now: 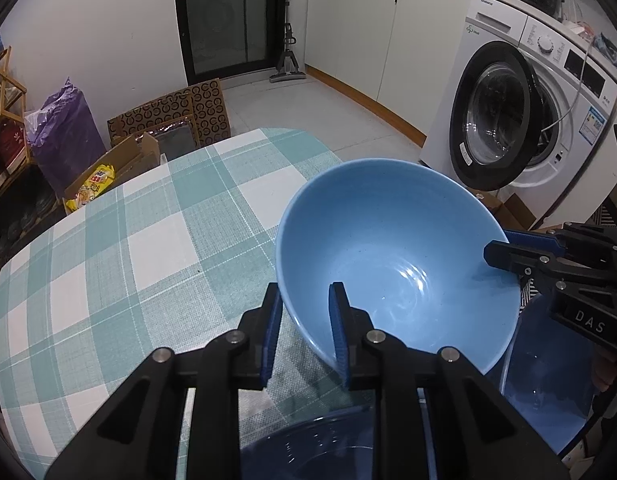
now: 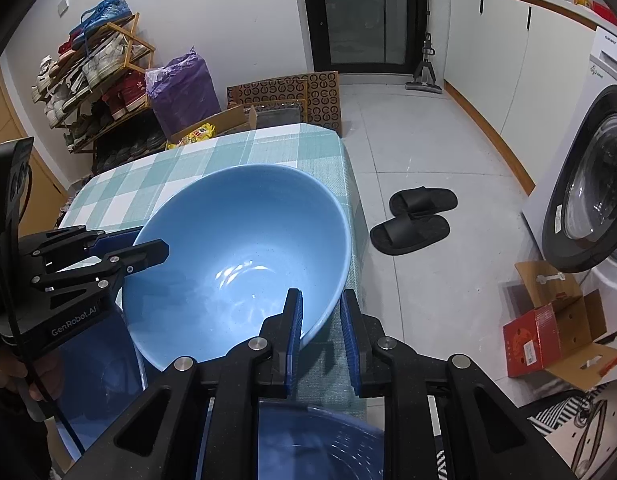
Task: Organize plates and bowls
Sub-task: 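Lift and carry the blue bowl with both tools over another blue bowl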
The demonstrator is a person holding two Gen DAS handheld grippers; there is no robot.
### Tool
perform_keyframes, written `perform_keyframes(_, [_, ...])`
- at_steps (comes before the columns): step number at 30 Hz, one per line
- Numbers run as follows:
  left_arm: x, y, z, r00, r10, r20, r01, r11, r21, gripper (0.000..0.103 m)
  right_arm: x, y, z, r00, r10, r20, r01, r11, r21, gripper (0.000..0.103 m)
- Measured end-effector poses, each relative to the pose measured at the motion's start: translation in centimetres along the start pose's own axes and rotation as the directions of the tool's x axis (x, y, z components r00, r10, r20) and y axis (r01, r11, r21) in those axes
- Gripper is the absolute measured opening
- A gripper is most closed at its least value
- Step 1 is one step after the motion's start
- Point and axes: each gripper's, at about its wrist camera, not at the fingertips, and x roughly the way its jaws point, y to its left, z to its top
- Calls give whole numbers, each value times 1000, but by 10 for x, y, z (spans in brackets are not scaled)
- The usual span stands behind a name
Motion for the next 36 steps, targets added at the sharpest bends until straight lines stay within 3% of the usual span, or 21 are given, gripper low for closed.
perform_keyframes(15, [-28, -4, 6, 998, -5, 62, 5, 1000, -4, 22, -30, 9, 2, 998, -23, 53, 24, 1000, -15, 20])
perform_keyframes(36, [-82, -19, 8, 989, -23, 148, 21, 1000, 18, 22, -108, 16, -4, 988, -42, 151, 46, 999, -22, 20])
